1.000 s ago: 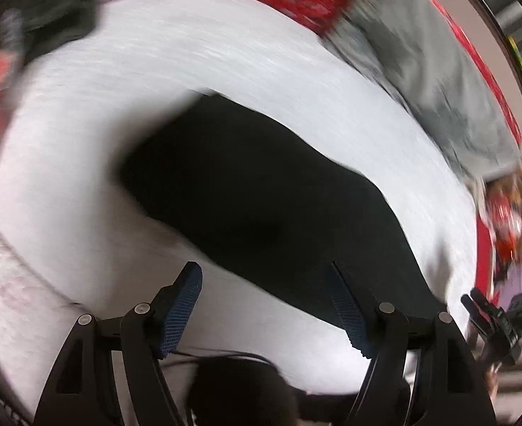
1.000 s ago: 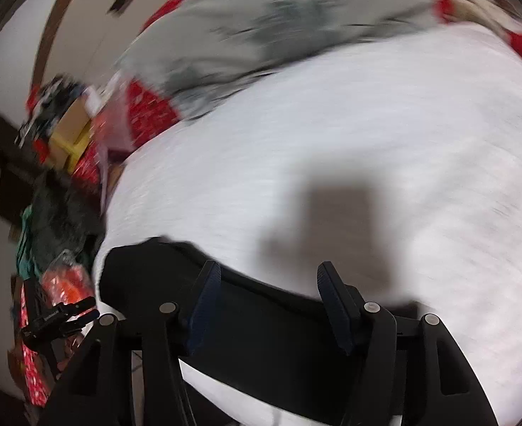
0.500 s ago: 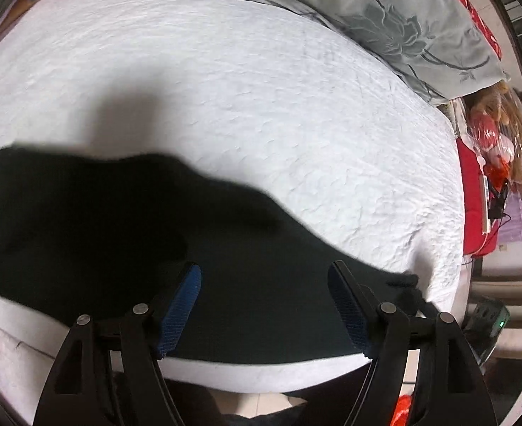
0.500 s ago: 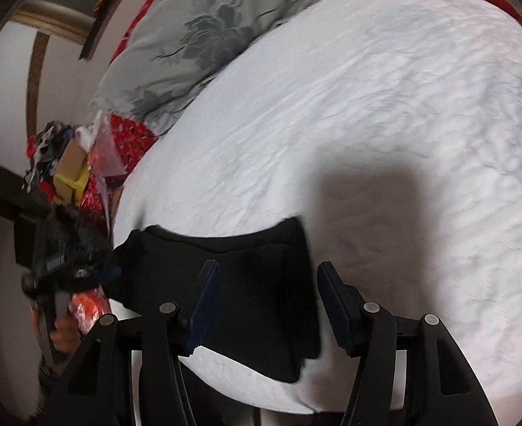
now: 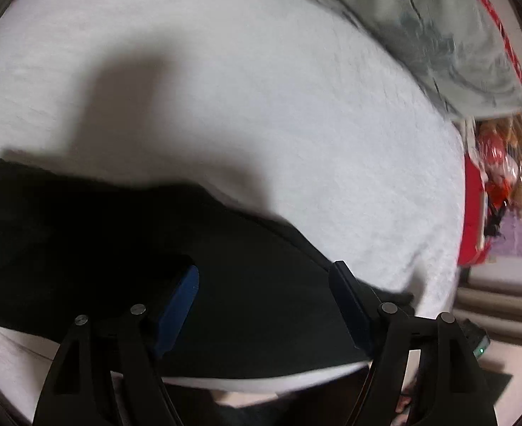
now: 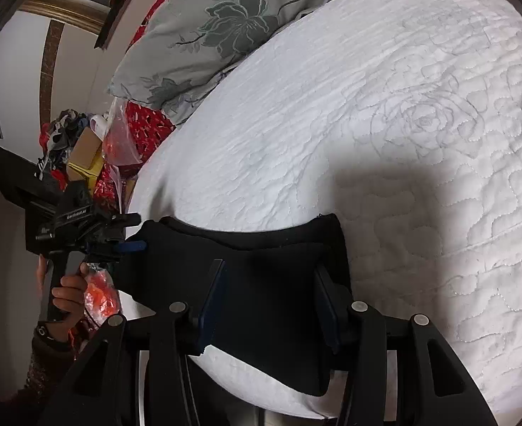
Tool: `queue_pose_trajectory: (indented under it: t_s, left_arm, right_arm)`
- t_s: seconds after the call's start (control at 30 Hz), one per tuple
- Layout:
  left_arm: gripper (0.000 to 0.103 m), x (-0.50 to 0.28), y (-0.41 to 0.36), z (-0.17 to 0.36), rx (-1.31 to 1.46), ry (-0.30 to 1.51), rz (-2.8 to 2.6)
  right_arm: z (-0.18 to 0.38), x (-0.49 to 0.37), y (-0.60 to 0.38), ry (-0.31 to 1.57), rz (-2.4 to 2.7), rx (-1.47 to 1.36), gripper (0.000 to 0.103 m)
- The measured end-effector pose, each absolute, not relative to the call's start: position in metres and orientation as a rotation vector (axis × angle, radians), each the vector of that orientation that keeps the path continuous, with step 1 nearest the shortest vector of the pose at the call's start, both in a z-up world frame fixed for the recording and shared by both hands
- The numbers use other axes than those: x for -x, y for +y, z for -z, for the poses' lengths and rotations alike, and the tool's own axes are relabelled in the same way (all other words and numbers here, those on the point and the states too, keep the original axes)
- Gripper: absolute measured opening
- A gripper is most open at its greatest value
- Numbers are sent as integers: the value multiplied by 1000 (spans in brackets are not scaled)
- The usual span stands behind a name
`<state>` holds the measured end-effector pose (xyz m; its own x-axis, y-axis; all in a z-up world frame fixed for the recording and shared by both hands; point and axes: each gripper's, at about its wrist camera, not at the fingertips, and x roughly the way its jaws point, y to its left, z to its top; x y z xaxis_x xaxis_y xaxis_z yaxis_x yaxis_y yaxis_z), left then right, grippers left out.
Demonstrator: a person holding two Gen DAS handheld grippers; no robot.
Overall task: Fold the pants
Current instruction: 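Lift the pants edge with both tools and fold it over again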
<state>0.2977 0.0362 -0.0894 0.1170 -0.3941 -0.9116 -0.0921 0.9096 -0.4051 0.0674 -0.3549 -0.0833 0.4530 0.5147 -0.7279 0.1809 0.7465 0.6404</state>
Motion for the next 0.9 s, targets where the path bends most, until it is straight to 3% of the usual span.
queue_pose_trajectory:
  t_s: [0.17,0.4,0.57,0.63,0.77,0.9]
  left_arm:
    - [78,-313,71,87,537,1458,263]
    - [79,-332,38,111,309,1608,265]
    - [79,-346,38,113,318,1649,198]
    - [78,-346,36,112,308,1662,166]
    - [71,-344,19,109,229,1651,106]
    - [71,-343,18,100,248,1623,117]
  right_arm:
    - [92,-71,-356,1095,-234,-788,49]
    - [97,-72,-348,1107,-216,-792,49]
    - [95,-77,-346,1124,-189,-775,48]
    - [95,-79,-343,1134,-172,-741,43]
    - [96,-81,-340,1149,-104,-648,8]
    - [98,-79,-346,1153,-114,-683,7]
